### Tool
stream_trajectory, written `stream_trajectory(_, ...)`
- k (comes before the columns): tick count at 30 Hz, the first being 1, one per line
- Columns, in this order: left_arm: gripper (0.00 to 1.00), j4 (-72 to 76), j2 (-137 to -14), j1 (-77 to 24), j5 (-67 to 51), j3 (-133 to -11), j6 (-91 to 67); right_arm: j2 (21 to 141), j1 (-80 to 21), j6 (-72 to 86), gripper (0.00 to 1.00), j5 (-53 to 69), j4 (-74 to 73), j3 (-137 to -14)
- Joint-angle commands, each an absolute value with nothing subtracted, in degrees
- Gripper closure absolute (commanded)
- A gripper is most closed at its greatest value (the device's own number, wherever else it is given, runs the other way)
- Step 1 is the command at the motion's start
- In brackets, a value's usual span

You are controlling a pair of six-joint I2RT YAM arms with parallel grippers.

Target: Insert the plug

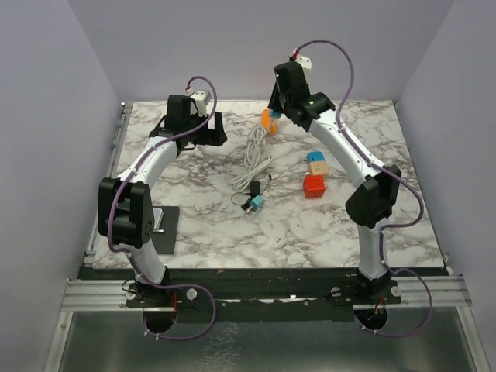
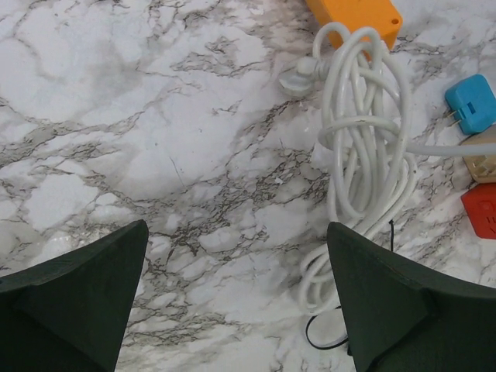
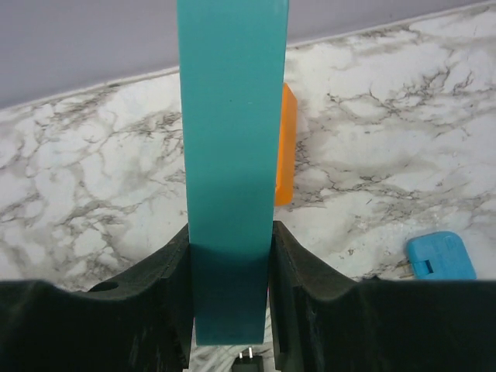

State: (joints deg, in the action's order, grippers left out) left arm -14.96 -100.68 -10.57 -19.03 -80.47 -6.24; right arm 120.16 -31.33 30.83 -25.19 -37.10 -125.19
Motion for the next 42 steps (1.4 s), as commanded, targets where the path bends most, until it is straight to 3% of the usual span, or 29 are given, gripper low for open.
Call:
stream_trajectory(1,0.01,-15.43,-97.75,-10.28,-21.65,-79.74,-7.42,109.53,-31.28,23.23,0.81,-20.07,-30.88,-124.2)
stream_trajectory(8,0.01,-15.44,-97.72,-10.79,-27.51,-78.99,-11.1,101.9,-31.29,17.6,0.81,-17.79,-28.83,-118.86)
stream_trajectory(16,0.01,-15.32,-94.03,-18.97,-27.18,-76.59,-10.88,107.15,-31.26,18.21,0.86,-13.62,-35.32,-128.7)
stream_trajectory(23,0.01,-15.17,-98.66,-19.26,-23.59,-81.32,-8.05,95.71,-31.37,17.18,0.89,-6.08,-31.63,-107.95)
stream_trajectory(30,0.01,-15.12,-104.0,-19.32,-24.37,-86.53,-5.4,83.94,-32.97,18.49,0.9,-9.44,-32.3,-88.44)
stream_trajectory(33,0.01,-14.98,-104.66,-20.42,-25.83,-86.3,-0.81,80.8,-34.44,17.49,0.9,-10.43,-33.44,-84.58)
stream_trajectory(42,0.01,-18.0,-102.68,-25.73,-30.1,-80.21,33.03,75.76,-34.8,16.29,0.9,-15.6,-34.71,-80.02)
